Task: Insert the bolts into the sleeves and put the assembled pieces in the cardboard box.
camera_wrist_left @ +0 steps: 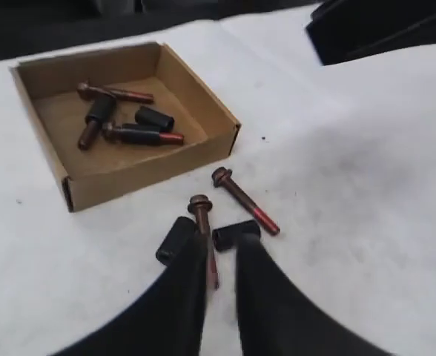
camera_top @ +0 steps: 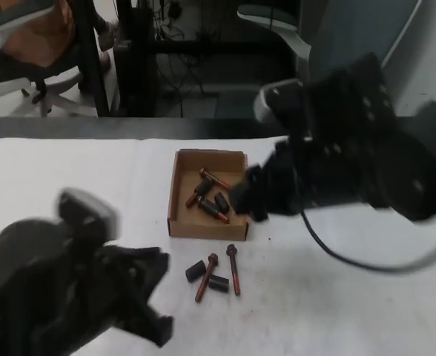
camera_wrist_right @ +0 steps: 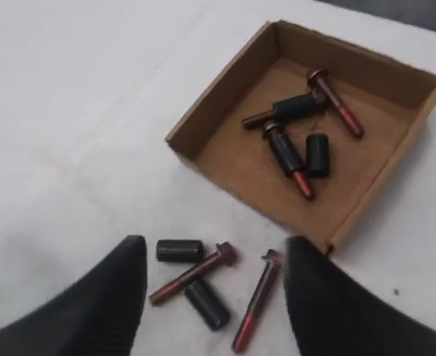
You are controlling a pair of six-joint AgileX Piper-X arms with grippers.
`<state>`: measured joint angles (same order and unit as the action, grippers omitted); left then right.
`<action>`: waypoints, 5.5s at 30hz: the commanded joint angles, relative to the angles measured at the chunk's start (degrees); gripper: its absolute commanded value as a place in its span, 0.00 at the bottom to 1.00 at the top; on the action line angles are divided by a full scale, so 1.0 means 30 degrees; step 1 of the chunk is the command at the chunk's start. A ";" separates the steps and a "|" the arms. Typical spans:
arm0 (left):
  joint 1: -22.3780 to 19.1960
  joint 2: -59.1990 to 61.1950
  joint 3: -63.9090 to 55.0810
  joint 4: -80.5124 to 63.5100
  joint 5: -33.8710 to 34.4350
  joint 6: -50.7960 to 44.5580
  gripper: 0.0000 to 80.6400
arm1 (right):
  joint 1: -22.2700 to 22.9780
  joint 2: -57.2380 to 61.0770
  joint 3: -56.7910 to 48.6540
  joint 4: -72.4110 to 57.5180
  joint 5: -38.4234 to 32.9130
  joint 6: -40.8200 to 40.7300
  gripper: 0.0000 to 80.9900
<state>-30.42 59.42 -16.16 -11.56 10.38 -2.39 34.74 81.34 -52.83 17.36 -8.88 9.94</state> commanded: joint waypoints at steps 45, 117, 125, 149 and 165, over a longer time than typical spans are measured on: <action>-0.0194 1.6107 -1.4148 1.2543 -0.1617 1.0347 0.09 | 0.0360 -0.7628 0.7504 -0.0011 -0.0724 0.1962 0.64; -0.3830 0.0932 0.5163 -1.2207 -0.2438 -0.3778 0.02 | 0.5230 -0.2789 0.8503 -1.9633 -0.0246 0.2498 0.01; -0.3830 0.3254 0.5168 -1.7219 -0.1811 -0.4776 0.02 | 0.5747 -0.2728 0.8454 -1.9730 0.0554 0.1481 0.01; -0.3830 0.3252 0.5168 -1.8060 0.1472 -0.7267 0.02 | 0.5747 -0.2152 0.8422 -2.0469 0.2198 -0.2885 0.01; -0.3830 0.3252 0.5168 -1.8472 0.3068 -0.7757 0.02 | 0.5713 -0.2152 0.8422 -2.0764 0.2438 -0.3456 0.01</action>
<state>-41.68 69.17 -0.21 -63.15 13.70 -27.44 51.94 75.04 -27.29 -43.30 -1.92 0.00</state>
